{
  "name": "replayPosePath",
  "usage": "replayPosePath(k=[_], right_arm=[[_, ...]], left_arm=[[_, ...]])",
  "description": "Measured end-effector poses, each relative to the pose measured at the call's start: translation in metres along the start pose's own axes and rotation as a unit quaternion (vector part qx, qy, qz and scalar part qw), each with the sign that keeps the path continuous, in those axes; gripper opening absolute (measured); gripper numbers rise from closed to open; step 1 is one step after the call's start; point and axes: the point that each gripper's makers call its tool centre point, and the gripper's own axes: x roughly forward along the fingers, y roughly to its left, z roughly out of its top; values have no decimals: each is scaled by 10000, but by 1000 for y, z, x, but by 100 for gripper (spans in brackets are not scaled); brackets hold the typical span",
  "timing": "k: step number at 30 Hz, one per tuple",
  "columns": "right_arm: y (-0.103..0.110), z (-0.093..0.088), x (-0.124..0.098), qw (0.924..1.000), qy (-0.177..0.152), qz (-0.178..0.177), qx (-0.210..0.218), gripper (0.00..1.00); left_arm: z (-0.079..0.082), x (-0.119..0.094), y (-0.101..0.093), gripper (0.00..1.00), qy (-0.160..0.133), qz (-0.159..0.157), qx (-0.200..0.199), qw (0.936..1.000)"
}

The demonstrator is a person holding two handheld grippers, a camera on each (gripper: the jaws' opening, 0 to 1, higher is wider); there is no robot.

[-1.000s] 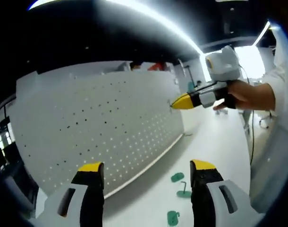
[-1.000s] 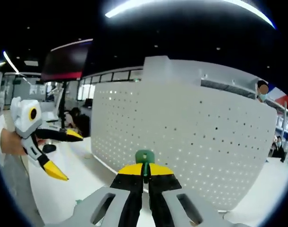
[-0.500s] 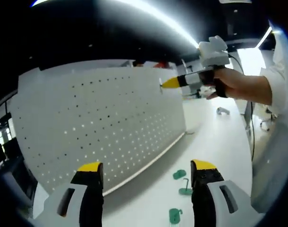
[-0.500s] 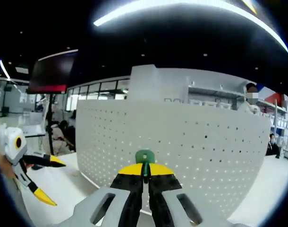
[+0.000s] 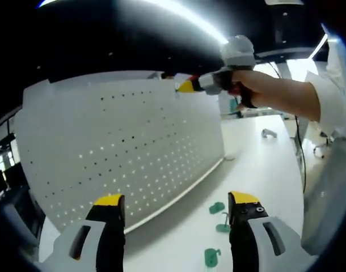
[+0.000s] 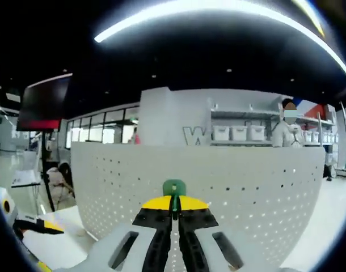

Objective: Insert the hook assembly into the mounting plate slot until the hook locks in place.

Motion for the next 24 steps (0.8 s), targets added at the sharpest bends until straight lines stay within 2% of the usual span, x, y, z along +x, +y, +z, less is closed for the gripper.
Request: replayPosePath(k=[8, 24], right_arm=[[-17, 2, 17, 9997, -12, -223, 93, 0], [-22, 1, 34, 9993, 27, -379, 19, 0]], left_arm=[[0, 1, 2, 75, -3, 4, -21, 10000], [-1, 2, 5, 74, -10, -4, -88, 10000]])
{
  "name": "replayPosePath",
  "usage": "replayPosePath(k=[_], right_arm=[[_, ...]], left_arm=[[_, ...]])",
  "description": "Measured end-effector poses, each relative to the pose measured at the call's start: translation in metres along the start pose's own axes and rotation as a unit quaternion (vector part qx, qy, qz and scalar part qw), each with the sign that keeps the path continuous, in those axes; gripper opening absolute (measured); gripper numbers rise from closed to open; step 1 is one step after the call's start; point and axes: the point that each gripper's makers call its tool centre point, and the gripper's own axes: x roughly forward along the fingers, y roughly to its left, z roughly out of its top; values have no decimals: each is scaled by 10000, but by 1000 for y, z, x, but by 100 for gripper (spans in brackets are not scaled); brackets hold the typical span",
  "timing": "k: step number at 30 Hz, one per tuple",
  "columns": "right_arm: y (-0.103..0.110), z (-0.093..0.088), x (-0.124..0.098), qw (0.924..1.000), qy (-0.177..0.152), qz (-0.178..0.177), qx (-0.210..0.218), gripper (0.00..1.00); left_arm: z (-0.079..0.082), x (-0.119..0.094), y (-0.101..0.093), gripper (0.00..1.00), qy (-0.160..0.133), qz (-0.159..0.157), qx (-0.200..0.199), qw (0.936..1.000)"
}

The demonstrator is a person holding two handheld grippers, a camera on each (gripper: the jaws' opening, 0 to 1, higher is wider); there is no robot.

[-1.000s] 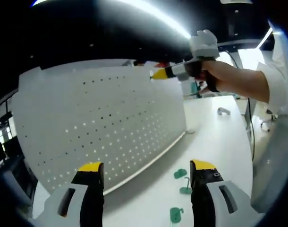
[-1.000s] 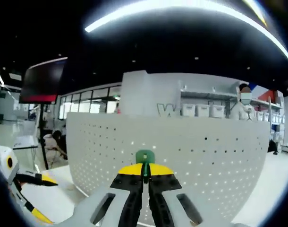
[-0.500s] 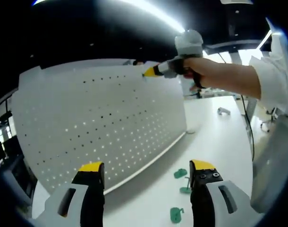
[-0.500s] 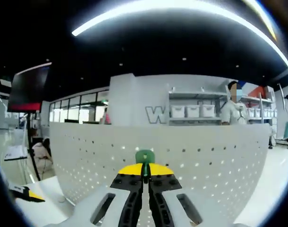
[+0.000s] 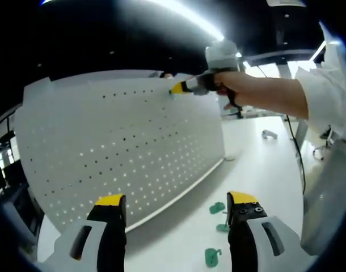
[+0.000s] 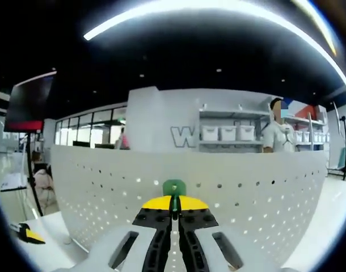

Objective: Insert the hook assembly into the mounting plate slot until the hook locks in place.

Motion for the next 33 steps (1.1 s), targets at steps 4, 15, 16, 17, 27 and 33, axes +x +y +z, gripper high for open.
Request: replayPosePath(k=[4, 15, 16, 17, 27, 33], right_arm=[[-1, -1, 2, 10000, 28, -50, 8, 0], [-2, -4, 8, 9999, 86, -95, -80, 1], [-2, -4, 9, 9999, 93, -101, -87, 1], [-2, -4, 9, 9999, 89, -109, -97, 1], [-2, -4, 10, 9997, 55, -137, -204, 0], [-2, -4, 11, 9986, 41, -217, -488, 0]], left_arm=[[1, 0, -1, 73, -8, -18, 1, 10000], [3, -1, 0, 72, -44, -18, -37, 10000], [3, -1, 0, 72, -40, -17, -40, 10000], [3, -1, 0, 72, -39, -17, -41, 10000], [3, -1, 0, 71, -48, -30, -63, 10000], [3, -1, 0, 70, -63, -28, -80, 9999]])
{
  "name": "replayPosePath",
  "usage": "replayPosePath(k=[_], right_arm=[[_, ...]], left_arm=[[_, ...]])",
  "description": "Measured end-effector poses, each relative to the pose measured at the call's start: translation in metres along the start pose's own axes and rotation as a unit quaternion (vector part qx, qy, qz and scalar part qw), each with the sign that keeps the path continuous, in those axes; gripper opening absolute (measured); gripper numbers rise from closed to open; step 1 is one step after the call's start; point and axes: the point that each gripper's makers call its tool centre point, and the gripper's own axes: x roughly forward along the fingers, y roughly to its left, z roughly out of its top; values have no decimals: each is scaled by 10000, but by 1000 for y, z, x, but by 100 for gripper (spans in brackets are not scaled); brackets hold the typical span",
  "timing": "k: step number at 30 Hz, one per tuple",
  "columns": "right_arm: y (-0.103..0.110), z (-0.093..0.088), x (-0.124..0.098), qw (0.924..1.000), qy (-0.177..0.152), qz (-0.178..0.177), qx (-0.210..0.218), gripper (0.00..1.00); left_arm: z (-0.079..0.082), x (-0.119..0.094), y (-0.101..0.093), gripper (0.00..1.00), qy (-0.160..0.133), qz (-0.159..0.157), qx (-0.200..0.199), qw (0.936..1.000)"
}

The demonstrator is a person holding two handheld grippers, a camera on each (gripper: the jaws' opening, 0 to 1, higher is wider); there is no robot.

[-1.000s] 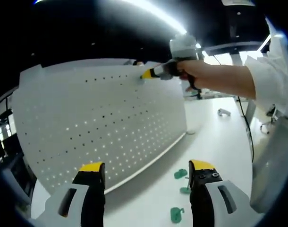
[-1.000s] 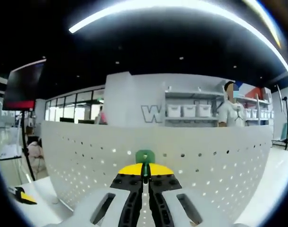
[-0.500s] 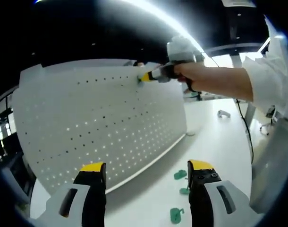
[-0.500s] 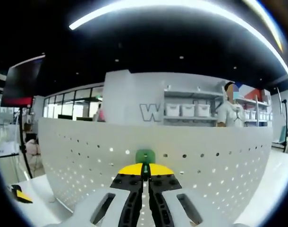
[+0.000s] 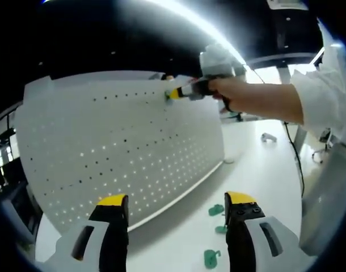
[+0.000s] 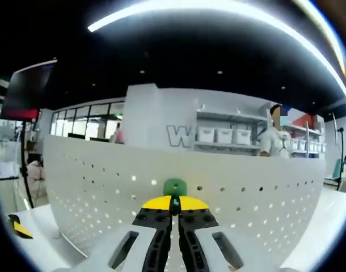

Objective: Insert the hook assembly into the mounting plate slot until the hook locks in place.

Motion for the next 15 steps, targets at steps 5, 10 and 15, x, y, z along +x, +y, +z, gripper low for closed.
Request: replayPosePath(k=[5, 10, 15], right_arm=[[1, 0, 0, 9999, -54, -45, -100, 0], [2, 0, 0, 9989, -186, -141, -398, 0], [3, 0, 1, 9977, -216, -200, -611, 1]], left_arm=[[1, 0, 0, 70, -13, -1, -1, 10000], [1, -1, 0, 69, -41, -6, -9, 10000], [2, -1, 1, 69, -55, 12, -25, 10000]])
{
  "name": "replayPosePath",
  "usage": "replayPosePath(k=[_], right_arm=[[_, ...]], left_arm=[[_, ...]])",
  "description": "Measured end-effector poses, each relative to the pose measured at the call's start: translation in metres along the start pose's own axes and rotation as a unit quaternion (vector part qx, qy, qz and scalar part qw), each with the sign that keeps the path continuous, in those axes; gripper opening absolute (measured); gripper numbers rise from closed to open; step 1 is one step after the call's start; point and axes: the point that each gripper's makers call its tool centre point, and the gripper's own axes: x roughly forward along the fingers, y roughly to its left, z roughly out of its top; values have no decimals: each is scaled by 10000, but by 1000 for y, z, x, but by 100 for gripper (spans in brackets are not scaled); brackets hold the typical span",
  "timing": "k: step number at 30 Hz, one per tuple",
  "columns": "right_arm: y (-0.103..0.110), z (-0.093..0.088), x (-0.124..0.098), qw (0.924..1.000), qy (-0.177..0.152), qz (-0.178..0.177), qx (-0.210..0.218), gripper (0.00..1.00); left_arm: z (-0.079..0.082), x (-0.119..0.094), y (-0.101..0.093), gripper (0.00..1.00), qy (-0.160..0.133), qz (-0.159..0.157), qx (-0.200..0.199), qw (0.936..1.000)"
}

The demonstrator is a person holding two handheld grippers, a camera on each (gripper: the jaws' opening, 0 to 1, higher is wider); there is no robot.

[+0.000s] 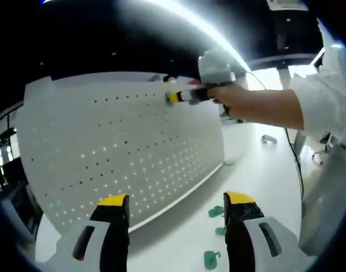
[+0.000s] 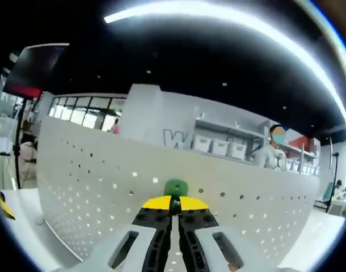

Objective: Insert the hook assembly into the mounting plate slot until the hook locks in place.

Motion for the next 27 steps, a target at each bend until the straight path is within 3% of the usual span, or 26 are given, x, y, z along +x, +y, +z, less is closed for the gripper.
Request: replayPosePath(k=[27], right_arm=[[2, -7, 0, 9999, 147, 48, -48, 3]], left_arm=[[2, 1, 1, 69, -38, 10, -13, 10000]])
